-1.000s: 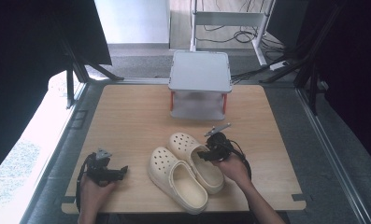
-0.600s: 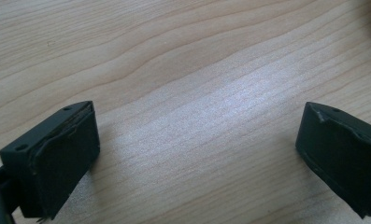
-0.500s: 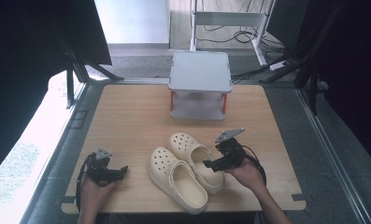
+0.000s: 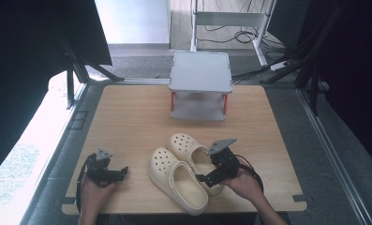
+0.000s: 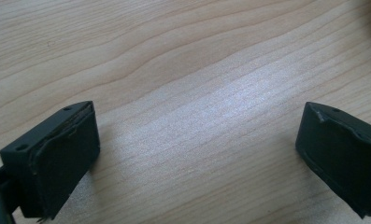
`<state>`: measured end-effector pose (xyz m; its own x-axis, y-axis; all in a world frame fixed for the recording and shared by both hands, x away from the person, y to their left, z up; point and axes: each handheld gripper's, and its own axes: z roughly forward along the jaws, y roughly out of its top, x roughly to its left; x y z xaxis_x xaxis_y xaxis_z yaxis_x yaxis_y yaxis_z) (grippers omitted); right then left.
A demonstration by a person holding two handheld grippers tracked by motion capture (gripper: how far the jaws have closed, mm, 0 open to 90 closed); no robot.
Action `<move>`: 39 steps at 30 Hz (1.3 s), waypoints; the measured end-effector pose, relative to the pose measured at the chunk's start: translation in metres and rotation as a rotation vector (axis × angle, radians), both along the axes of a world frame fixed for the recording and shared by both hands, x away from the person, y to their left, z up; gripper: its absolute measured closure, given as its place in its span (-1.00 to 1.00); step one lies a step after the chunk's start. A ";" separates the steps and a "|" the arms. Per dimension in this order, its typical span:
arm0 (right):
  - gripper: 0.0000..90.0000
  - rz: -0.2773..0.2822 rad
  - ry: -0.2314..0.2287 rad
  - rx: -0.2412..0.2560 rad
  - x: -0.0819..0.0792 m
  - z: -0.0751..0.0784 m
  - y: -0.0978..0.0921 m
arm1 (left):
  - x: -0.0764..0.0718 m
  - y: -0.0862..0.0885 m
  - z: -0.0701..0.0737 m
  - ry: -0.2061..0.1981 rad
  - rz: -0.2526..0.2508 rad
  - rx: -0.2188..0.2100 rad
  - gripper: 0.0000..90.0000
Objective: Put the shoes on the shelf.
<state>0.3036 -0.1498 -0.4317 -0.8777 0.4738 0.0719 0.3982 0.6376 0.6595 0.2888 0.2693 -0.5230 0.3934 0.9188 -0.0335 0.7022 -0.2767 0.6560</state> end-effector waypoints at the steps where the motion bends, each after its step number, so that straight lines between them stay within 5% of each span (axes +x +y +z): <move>1: -0.91 0.008 0.002 -0.002 -0.001 -0.001 0.002 | 0.000 0.000 0.000 -0.001 0.000 0.000 -1.00; 23: -0.70 0.046 0.051 -0.076 0.005 -0.028 0.052 | 0.000 0.000 0.000 0.000 0.001 0.002 -1.00; 39: -0.12 -0.022 0.042 -0.127 0.017 -0.036 0.078 | 0.000 0.000 0.000 0.000 -0.002 0.001 -1.00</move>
